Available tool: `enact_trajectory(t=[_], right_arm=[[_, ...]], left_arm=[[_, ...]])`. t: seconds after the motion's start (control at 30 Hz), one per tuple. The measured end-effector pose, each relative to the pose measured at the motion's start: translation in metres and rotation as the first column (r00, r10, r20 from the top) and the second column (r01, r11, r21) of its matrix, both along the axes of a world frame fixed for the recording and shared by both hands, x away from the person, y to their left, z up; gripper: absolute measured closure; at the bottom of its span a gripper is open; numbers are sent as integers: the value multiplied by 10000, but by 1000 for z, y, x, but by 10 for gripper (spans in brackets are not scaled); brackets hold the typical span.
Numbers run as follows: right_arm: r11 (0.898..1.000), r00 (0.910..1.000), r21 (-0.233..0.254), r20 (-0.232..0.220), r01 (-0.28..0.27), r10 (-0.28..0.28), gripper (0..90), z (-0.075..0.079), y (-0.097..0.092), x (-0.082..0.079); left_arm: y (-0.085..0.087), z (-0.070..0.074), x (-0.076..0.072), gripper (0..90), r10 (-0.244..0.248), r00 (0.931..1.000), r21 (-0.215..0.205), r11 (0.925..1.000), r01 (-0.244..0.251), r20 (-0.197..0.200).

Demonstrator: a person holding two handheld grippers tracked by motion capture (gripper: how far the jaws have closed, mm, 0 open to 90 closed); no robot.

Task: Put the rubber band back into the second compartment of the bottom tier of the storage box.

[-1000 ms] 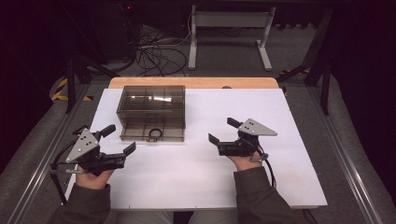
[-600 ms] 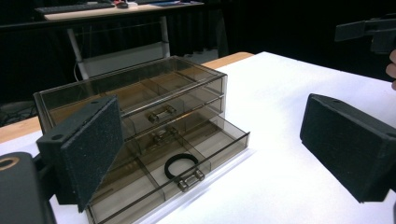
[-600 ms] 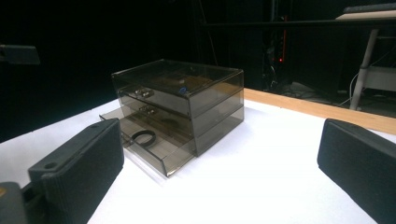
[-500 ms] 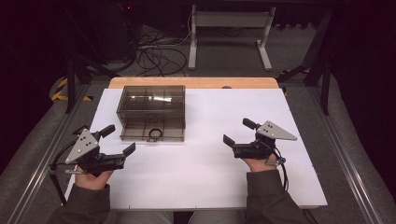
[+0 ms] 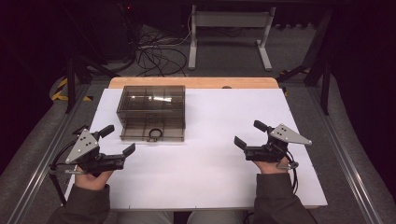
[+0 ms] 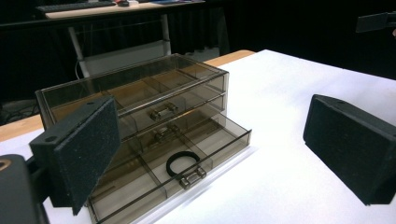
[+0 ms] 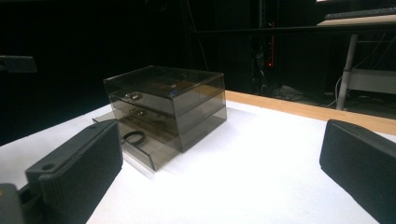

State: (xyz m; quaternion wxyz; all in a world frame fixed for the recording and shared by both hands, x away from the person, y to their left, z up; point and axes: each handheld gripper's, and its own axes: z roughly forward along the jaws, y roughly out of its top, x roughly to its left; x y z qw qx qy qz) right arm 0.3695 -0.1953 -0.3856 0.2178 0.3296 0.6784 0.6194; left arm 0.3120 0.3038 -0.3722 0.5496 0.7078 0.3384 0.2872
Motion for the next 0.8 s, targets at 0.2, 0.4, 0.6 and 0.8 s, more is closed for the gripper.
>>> enact_trajectory(t=[0.2,0.4,0.6,0.8], right_arm=[[10000,10000,-52,41,84,-84,2,-1,-8,-3],[9996,9996,42,54,292,-292,2,-1,-17,-5],[9990,9989,55,90,451,-451,2,-2,-23,-6],[9988,9988,92,30,484,-484,3,-3,-24,-4]], left_arm=[[0,-1,0,43,8,10000,-9,10000,-8,-38],[0,-3,1,38,-11,10000,42,10000,11,-93],[0,-4,2,37,-7,9999,106,9999,8,-115],[-1,-6,2,38,6,9999,140,9999,-5,-140]])
